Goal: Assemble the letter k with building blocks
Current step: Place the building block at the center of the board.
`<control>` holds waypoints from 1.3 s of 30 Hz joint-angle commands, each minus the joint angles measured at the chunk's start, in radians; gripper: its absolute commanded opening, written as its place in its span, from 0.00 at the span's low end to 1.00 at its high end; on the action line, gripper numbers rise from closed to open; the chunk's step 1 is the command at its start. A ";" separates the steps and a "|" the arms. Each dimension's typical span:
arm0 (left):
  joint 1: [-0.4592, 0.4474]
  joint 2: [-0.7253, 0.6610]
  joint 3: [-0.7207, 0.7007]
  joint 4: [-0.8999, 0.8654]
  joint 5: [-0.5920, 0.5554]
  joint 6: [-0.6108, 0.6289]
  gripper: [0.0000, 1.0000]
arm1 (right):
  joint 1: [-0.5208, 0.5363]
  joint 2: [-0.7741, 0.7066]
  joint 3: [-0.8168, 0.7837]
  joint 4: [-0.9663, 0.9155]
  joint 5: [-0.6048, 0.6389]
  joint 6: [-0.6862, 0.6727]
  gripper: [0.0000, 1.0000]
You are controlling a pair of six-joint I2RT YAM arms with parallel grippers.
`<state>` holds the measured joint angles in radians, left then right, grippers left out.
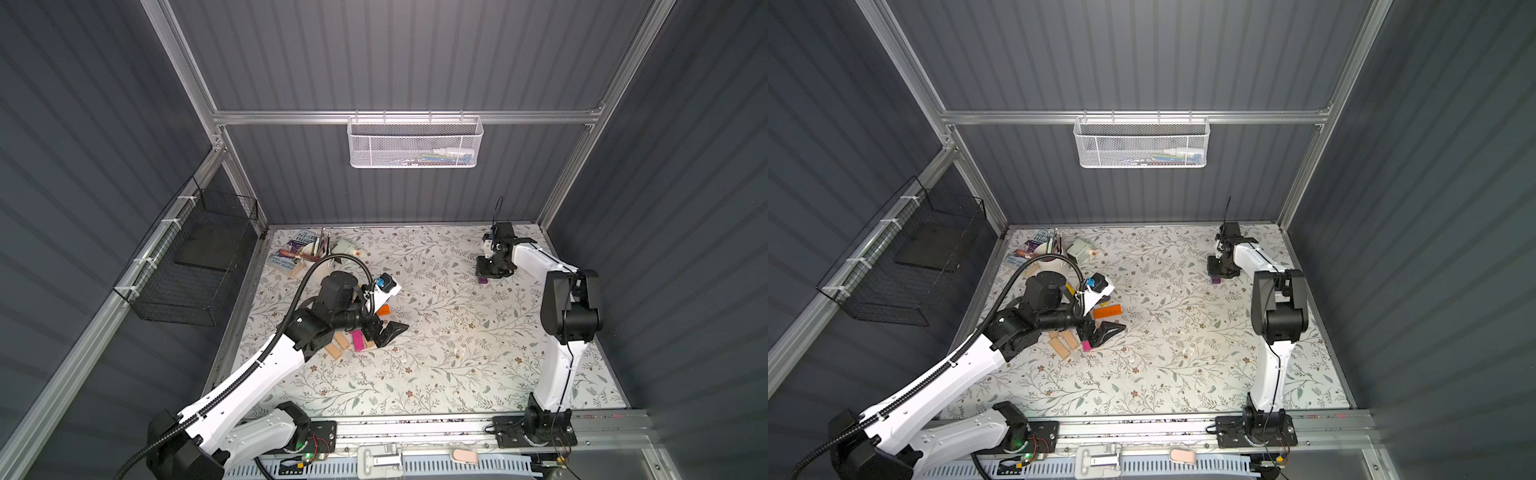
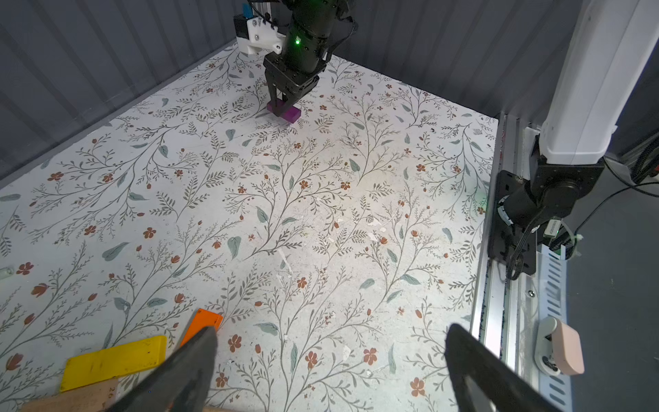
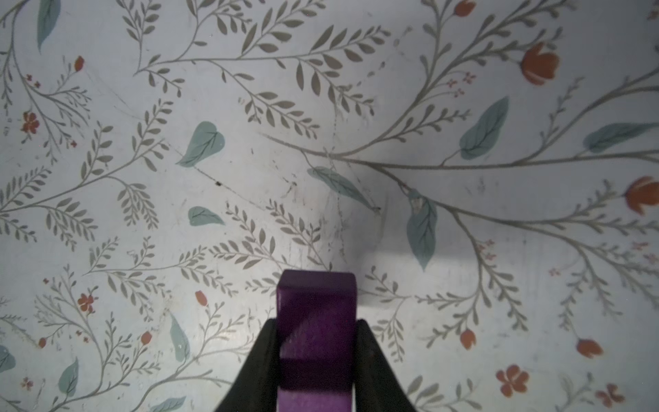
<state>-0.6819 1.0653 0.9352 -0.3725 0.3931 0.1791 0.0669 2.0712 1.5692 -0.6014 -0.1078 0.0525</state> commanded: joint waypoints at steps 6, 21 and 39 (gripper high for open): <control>-0.011 0.024 0.017 -0.010 -0.015 -0.010 1.00 | -0.004 0.089 0.093 -0.046 0.042 0.009 0.25; -0.015 0.030 0.023 -0.021 -0.042 -0.017 1.00 | -0.004 0.113 0.106 -0.053 0.068 0.026 0.31; -0.016 0.041 0.034 -0.038 -0.056 -0.027 1.00 | -0.004 0.124 0.115 -0.074 0.071 0.032 0.39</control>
<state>-0.6933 1.0977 0.9352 -0.3809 0.3401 0.1669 0.0643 2.1868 1.6650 -0.6590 -0.0467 0.0776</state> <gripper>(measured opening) 0.997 0.390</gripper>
